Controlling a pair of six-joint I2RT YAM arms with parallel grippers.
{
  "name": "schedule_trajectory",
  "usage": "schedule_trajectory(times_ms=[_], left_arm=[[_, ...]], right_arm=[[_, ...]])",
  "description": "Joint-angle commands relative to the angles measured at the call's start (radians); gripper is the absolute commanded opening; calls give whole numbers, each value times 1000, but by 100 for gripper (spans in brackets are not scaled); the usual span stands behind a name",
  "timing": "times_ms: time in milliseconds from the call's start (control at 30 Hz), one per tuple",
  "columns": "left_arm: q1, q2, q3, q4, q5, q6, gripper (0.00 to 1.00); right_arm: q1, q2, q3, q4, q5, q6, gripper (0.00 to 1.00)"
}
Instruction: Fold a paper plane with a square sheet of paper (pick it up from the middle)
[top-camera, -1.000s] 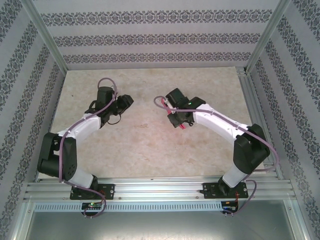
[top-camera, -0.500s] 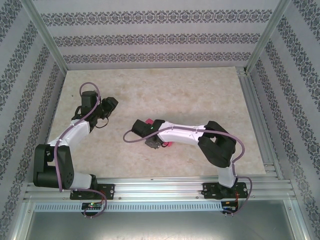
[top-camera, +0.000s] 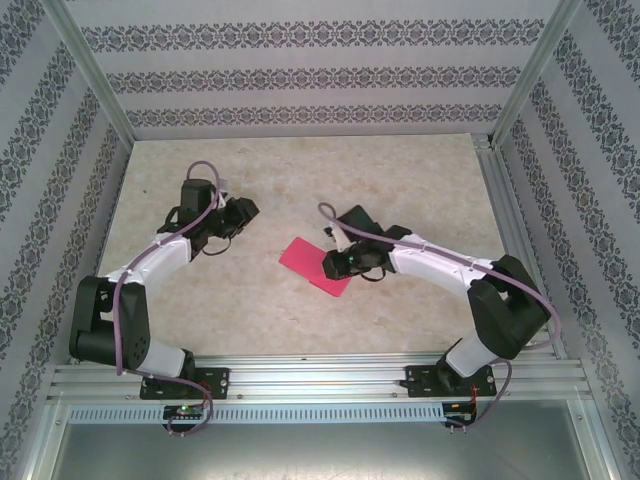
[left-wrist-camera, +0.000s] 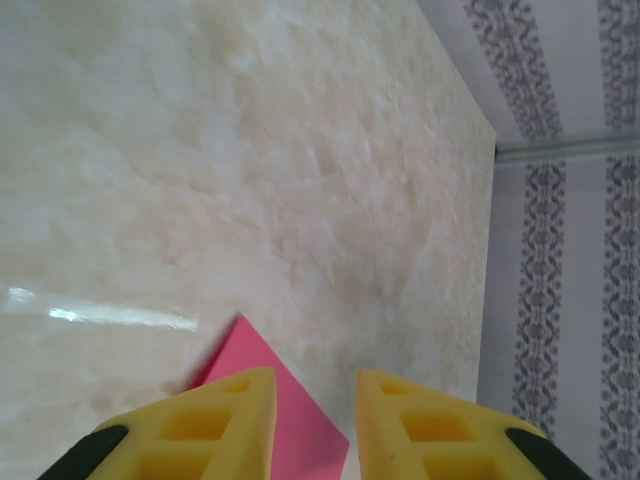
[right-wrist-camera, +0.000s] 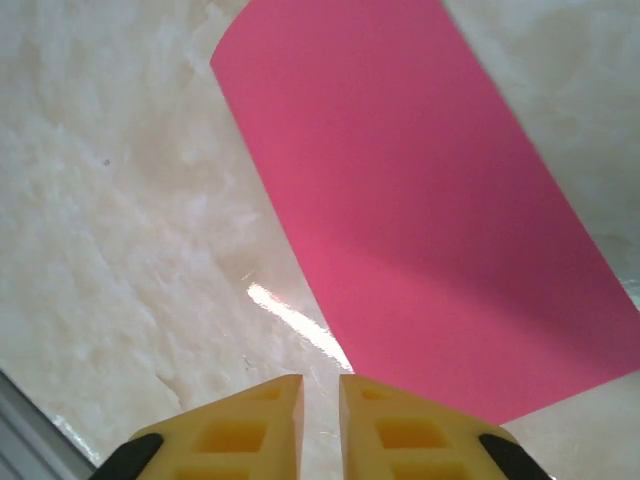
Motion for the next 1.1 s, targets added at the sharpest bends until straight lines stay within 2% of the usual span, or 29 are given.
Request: schedule_trajectory(times_ms=[0,133,233,567,833,933,1067], left_arm=[[-90,56,38,0,51,36,27],[-183,106,57,-18,40,41,25],[-205,131,40,26,49,13,25],[-245,191,93,-12,34,26,24],[-254,218,101,-10,31,24,24],[-256,222,109,-22,31,29,24],[-258,219,112,-27,29,33,24]], right_arm=[[-44,37,-68,167,-335,92,11],[-64,91,-86,143,-382,75,7],[-72,130,-102,139,-384,60,6],[-120,209,-101,106,-410,10,7],[-118,282,-88,47,-336,-41,8],[-118,277,-73,14,-326,-55,8],[-120,196,-51,-21,-338,-46,10]])
